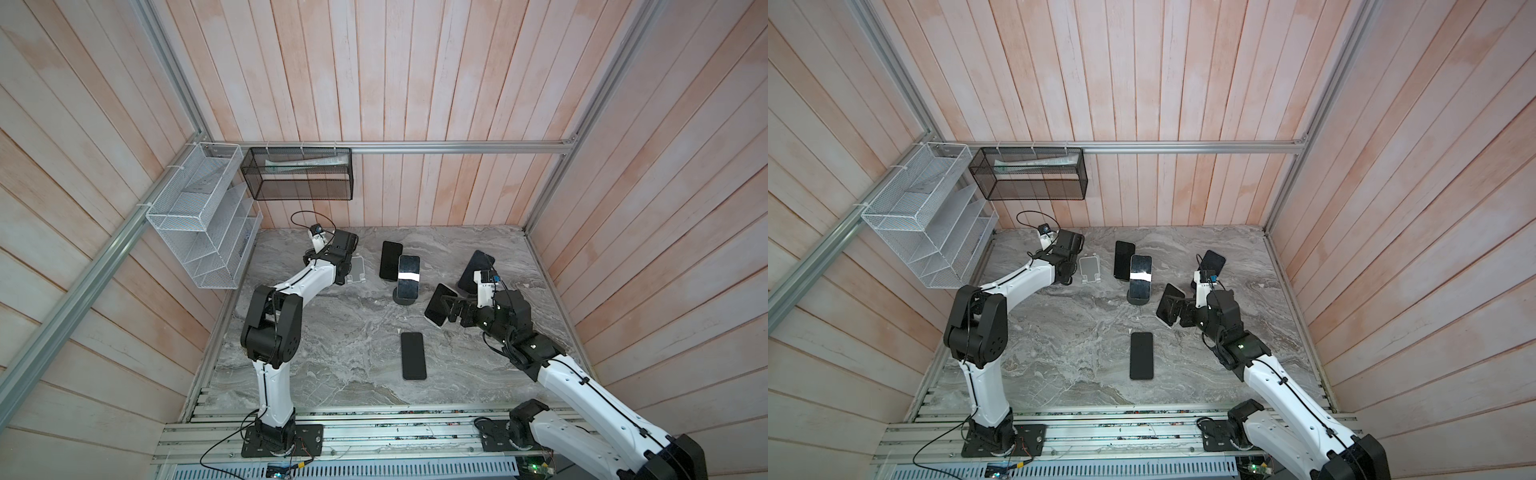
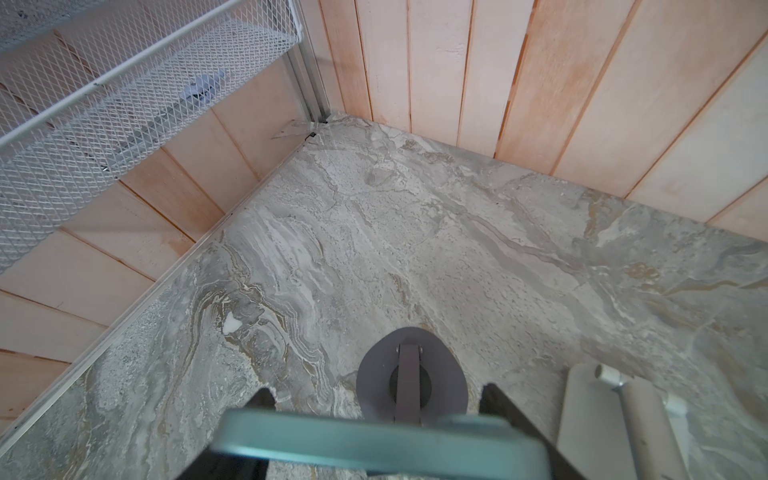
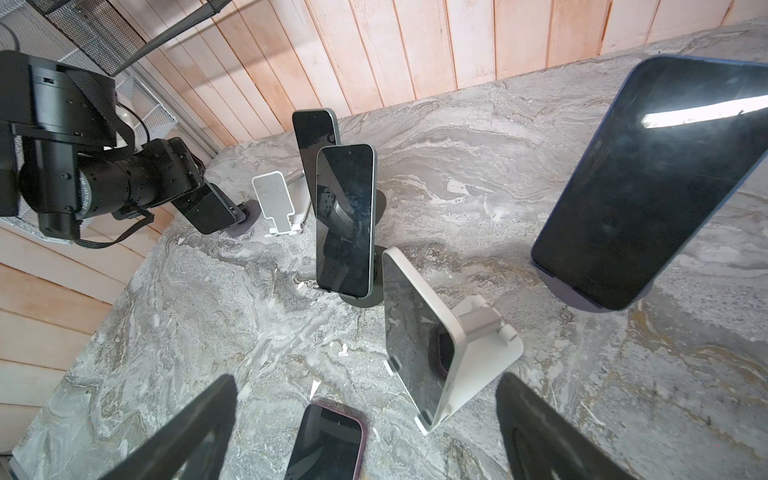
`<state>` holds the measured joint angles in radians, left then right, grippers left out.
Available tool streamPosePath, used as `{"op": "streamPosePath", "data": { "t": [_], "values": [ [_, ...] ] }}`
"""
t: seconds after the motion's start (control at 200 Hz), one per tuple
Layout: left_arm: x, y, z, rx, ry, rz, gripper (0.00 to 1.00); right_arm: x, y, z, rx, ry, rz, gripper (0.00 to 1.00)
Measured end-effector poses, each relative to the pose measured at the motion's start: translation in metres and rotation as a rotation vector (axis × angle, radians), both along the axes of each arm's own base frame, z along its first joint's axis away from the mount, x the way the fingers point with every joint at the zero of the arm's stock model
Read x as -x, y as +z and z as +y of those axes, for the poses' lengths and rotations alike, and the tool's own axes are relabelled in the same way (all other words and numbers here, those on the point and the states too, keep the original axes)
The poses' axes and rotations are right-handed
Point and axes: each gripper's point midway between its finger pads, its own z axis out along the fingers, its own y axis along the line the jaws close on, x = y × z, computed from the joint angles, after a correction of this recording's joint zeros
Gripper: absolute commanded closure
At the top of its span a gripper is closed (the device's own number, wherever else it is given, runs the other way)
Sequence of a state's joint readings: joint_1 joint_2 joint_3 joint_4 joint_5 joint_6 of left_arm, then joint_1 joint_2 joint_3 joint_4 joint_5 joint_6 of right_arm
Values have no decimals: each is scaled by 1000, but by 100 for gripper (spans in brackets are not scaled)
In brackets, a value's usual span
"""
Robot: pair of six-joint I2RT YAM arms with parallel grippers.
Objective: Remove the phone from the phone stand
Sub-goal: 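Lift the green-edged phone up off its dark stand with the left gripper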
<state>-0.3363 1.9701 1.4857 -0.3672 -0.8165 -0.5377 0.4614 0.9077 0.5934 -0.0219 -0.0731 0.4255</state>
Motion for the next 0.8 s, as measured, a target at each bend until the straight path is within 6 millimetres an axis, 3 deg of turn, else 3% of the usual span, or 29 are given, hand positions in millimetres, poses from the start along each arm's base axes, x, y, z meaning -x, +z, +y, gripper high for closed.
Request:
{"op": "streamPosePath", "data": {
  "t": [0.8],
  "values": [
    [18, 16, -11, 80, -92, -7, 30, 1, 4, -1, -5, 0, -11, 3]
  ]
}}
